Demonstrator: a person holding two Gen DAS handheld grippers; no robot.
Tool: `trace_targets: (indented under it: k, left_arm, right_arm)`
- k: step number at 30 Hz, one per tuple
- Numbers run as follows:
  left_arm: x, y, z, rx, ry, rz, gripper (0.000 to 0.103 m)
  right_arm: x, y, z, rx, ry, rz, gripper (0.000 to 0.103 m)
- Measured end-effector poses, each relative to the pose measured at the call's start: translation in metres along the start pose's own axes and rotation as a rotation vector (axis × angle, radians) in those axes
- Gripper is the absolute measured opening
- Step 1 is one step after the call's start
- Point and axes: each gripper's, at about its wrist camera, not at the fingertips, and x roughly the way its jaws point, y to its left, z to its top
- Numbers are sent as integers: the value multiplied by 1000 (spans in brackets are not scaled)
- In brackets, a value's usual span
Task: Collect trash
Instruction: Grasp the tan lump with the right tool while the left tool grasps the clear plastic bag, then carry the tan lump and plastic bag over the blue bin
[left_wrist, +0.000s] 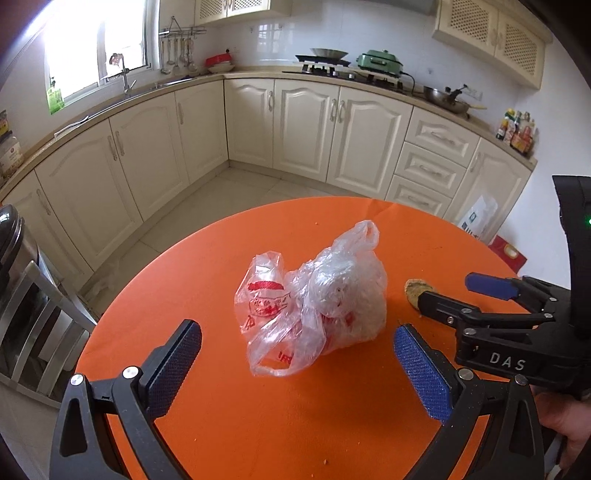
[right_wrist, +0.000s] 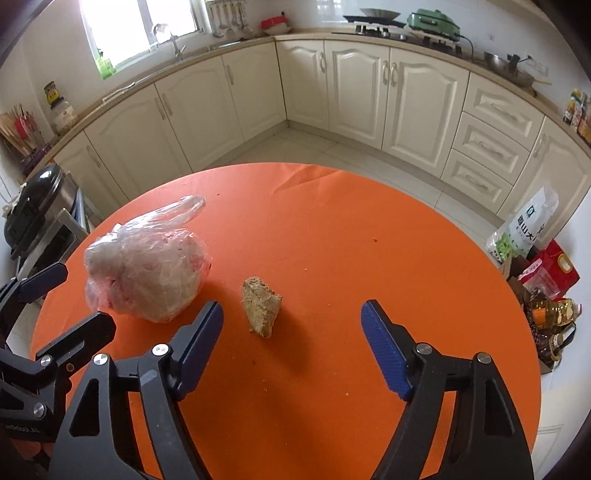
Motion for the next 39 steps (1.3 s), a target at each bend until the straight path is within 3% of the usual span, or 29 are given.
trace_targets:
  k: [2,7,9,11,15,18,26,32,39]
  left_arm:
    - [14,-4,12,11,10,-4,102]
    - [63,-7,39,9,39,-21,102]
    - [76,-7,48,7,50,-31,102]
    - [86,-6,53,10,51,-46,99]
    - [93,-8,53,13,52,-117,65]
    - [95,-9,54,19,47,-136,49]
    - [65,-8,38,15,-23,-157,44]
    - [14,-20,20,43,-95,-175,44]
    - [-38,-63,-12,103,-178,-242,44]
  right_arm:
    - [9,1,1,-17,7,2,68]
    - [15,9,1,-75,-11,-39,32]
    - [14,11,0,-81,-16,-31,22]
    - [13,12,-4,-92,-23,-40,22]
    - [4,3,-14,-65,-25,-36,21]
    - [-8,-7,-24,-23,-29,-24,21]
    - [-69,-35,-50,54,-82,-9,20]
    - [-126,-49,-73,84,-155,-15,20]
    - [-200,-70,-104,118,-254,-33,20]
